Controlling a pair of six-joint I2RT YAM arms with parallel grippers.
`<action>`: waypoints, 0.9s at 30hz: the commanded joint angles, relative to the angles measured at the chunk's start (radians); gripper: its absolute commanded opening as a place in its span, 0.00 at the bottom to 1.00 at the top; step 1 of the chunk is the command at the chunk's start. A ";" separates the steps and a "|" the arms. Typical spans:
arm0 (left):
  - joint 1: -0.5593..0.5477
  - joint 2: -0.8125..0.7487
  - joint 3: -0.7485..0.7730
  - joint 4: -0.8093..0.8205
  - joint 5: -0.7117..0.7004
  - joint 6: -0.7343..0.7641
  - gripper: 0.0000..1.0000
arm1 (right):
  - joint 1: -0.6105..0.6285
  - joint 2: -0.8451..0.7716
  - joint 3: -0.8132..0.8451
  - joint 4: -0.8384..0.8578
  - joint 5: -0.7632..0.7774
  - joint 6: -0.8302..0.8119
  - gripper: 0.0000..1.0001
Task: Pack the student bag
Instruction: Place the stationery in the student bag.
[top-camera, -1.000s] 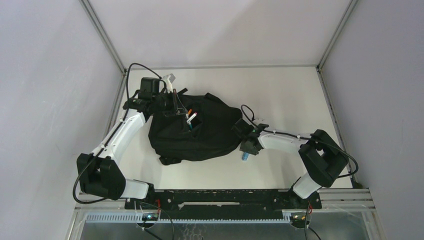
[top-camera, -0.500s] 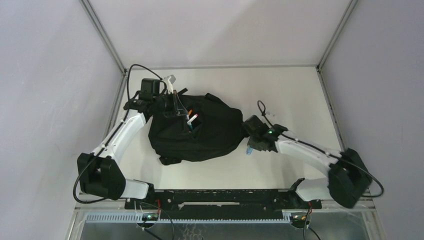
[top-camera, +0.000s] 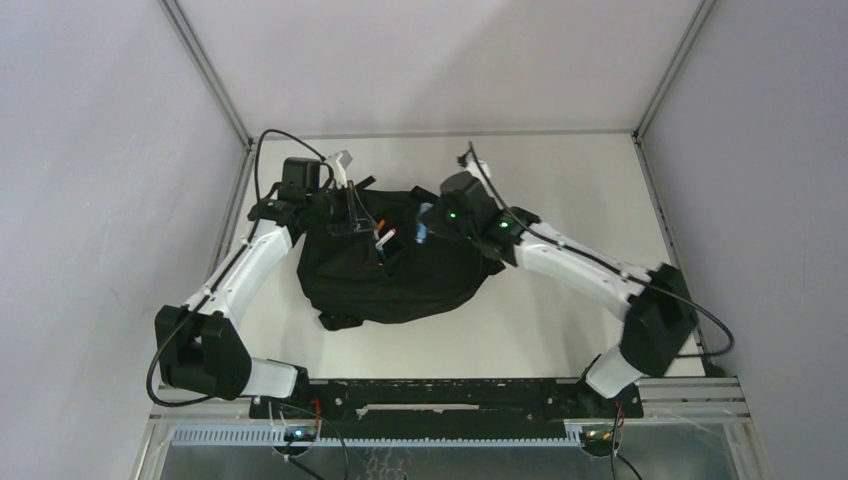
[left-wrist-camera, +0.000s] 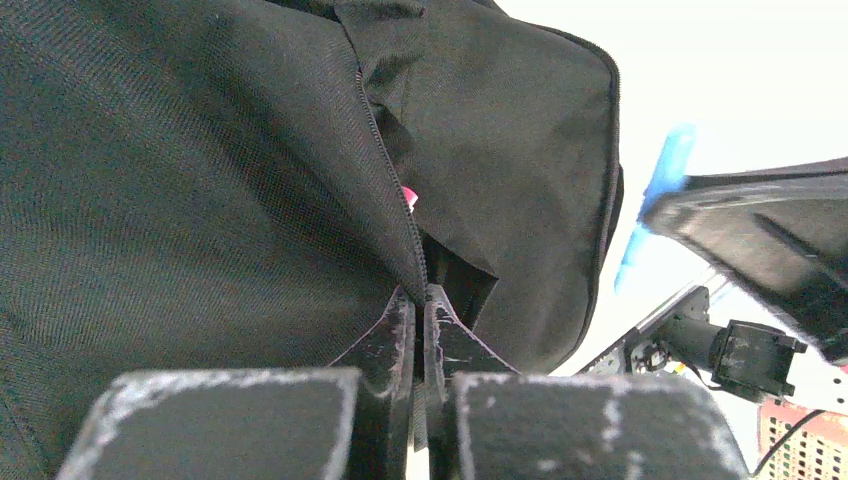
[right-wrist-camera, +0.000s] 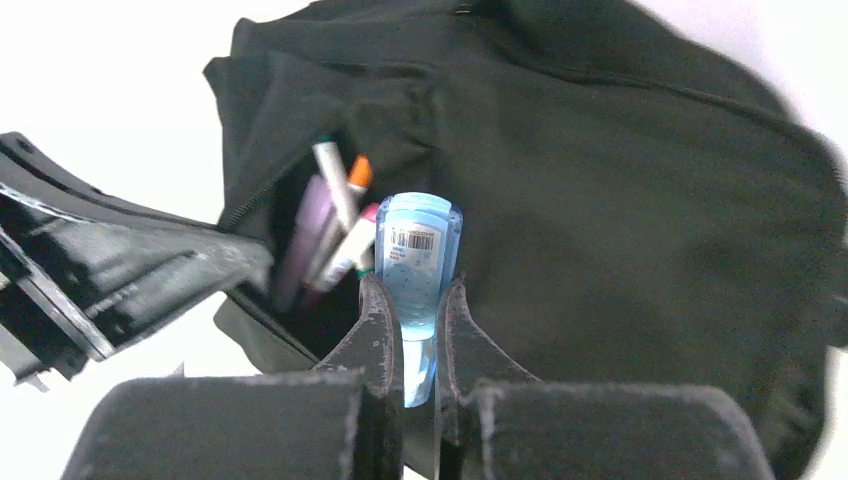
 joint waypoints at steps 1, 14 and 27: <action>-0.004 -0.035 -0.015 0.069 0.062 -0.023 0.00 | 0.026 0.172 0.134 0.136 -0.128 -0.021 0.00; -0.005 -0.049 -0.015 0.074 0.076 -0.017 0.00 | 0.066 0.393 0.294 0.183 -0.369 -0.074 0.63; -0.005 -0.035 -0.018 0.080 0.073 -0.020 0.00 | -0.015 0.207 0.115 0.245 -0.354 -0.060 0.55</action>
